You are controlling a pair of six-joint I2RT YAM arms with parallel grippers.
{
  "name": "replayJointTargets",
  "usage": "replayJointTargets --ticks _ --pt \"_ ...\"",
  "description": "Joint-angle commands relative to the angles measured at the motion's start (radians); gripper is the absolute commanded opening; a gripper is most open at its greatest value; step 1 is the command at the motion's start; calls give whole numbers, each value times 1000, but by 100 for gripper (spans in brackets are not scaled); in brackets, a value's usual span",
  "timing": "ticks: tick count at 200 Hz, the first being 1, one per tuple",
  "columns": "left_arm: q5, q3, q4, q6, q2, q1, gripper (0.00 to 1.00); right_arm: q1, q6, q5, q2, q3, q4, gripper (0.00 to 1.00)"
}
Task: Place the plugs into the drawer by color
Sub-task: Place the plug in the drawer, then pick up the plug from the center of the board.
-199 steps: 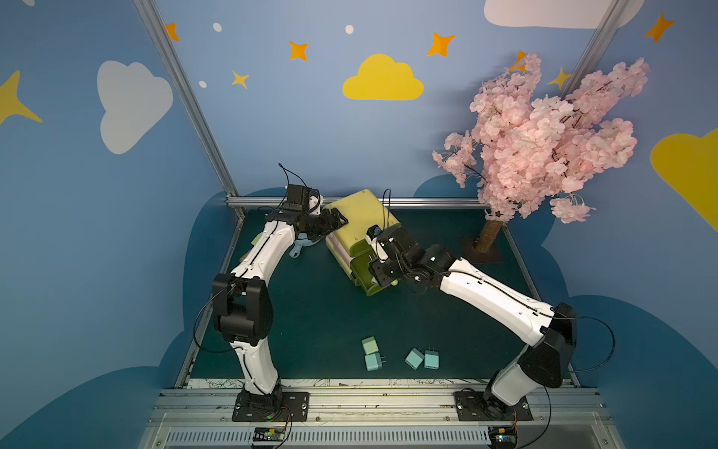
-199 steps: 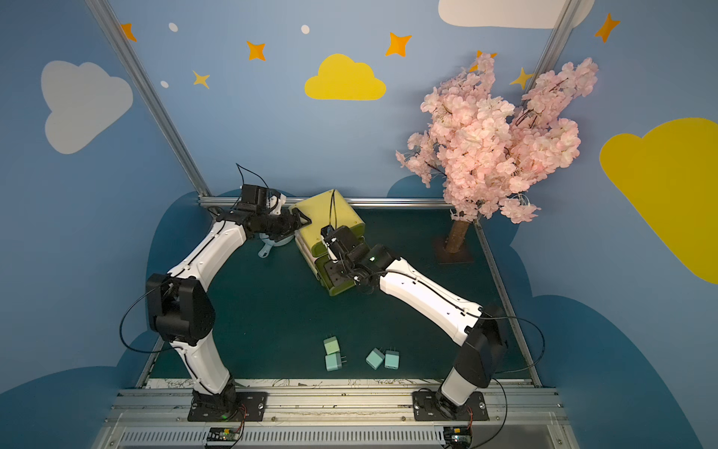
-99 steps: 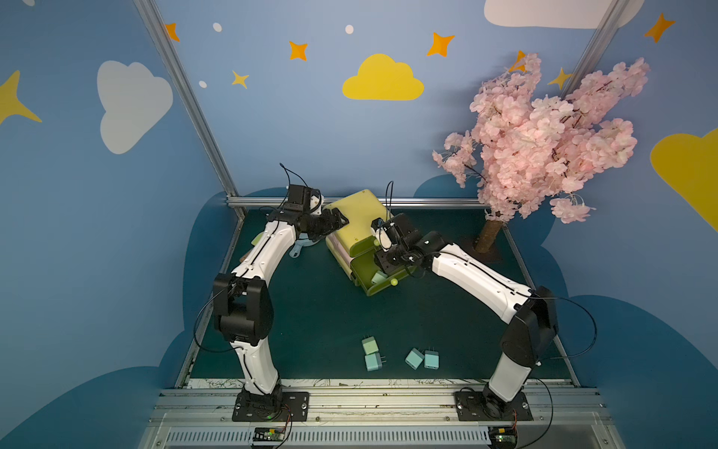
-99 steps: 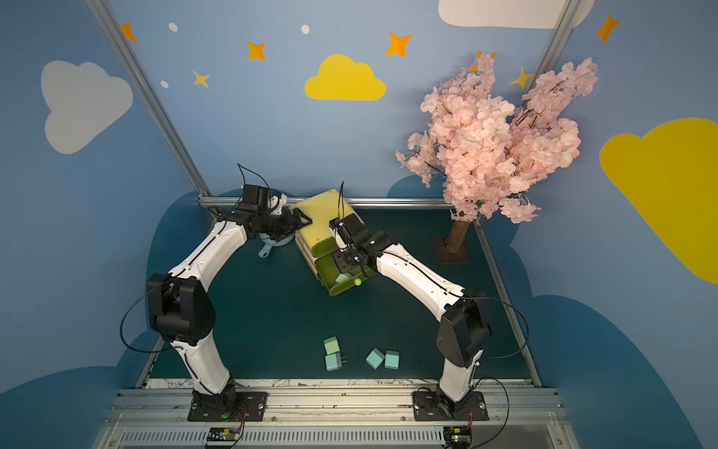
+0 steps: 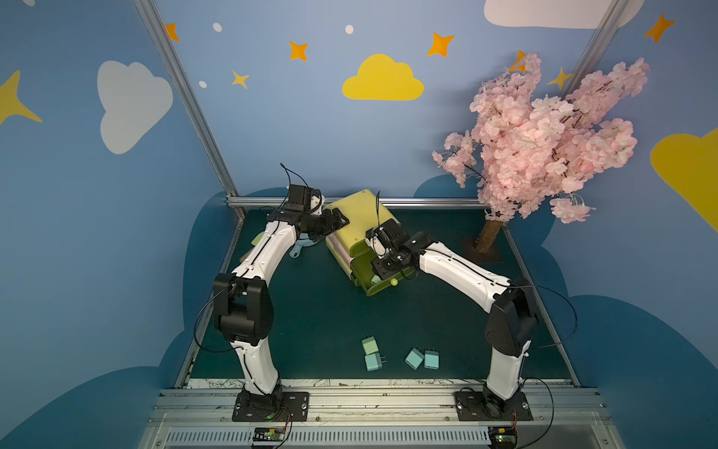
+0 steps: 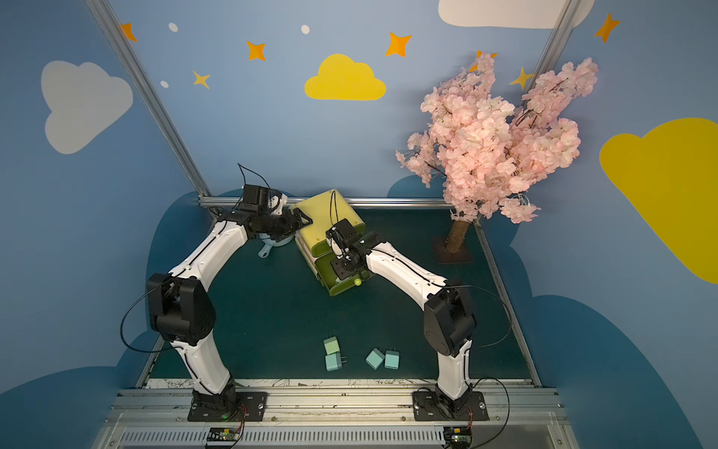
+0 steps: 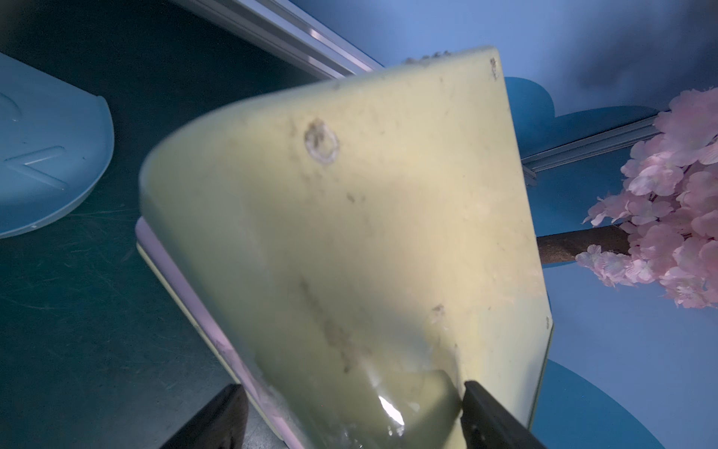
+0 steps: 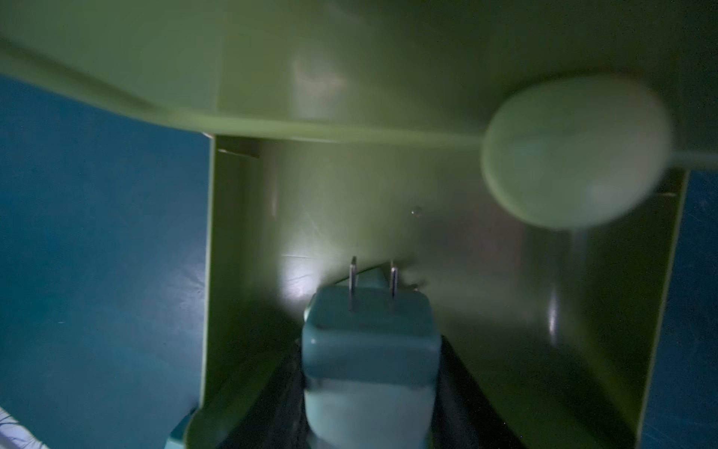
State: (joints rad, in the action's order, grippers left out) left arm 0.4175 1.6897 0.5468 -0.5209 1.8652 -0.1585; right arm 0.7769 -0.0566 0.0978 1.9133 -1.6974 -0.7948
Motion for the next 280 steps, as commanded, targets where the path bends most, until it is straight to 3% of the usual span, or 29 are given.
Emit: replayJointTargets --ticks 1,37,86,120,161,213,239,280 --pt "-24 -12 45 13 29 -4 87 -1 36 97 21 -31 -92 19" --pt "-32 -14 48 18 31 -5 87 -11 45 36 26 -18 -64 25" --pt "-33 -10 50 19 35 -3 87 -14 52 20 0 -40 -70 55" --pt "-28 -10 50 20 31 2 87 -11 39 5 -94 -34 -84 68" --pt "-26 -8 50 22 29 7 87 41 -4 -4 -273 100 -89 69" --pt "-31 -13 51 25 28 6 87 220 -200 -112 -494 526 32 66" --pt "-39 -16 54 28 28 3 87 320 -291 -143 -492 649 142 67" --pt "-45 -15 59 33 34 2 87 381 -326 -188 -362 677 263 71"
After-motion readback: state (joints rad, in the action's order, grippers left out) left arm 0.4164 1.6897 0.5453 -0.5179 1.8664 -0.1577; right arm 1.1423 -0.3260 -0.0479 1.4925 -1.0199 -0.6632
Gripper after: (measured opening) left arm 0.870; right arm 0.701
